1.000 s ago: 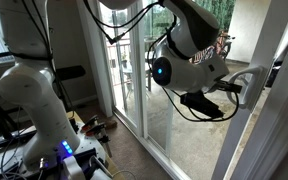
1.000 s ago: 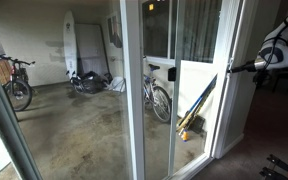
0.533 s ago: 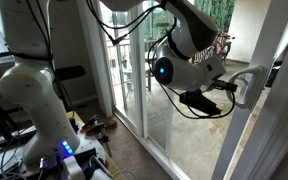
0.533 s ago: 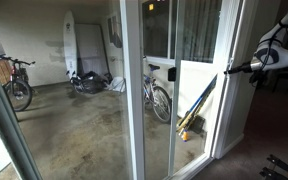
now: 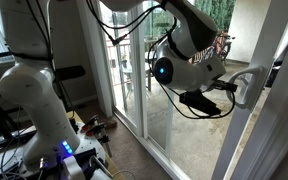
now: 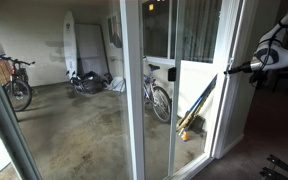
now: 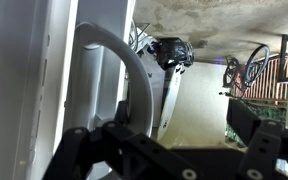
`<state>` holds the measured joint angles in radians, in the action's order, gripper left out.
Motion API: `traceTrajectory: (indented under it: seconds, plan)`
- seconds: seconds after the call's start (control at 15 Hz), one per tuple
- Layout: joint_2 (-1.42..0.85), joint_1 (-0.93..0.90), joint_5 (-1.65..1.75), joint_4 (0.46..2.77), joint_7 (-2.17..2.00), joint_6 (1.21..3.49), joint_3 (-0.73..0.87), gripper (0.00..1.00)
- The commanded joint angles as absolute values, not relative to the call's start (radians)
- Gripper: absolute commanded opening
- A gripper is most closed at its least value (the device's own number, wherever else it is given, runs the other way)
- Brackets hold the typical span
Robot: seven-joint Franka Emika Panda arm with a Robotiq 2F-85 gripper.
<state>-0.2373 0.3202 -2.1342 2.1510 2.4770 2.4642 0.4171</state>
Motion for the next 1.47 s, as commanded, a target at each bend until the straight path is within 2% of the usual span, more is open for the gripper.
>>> traceTrajectory:
  seconds: [0.0,0.47,1.4]
  plan:
    - [-0.229,0.304,-2.151,2.162,2.506,2.483,0.405,1.00]
    - [-0.267,0.319,-2.137,2.112,2.462,2.490,0.413,1.00]
    - [-0.235,0.286,-2.139,2.173,2.535,2.484,0.393,1.00]
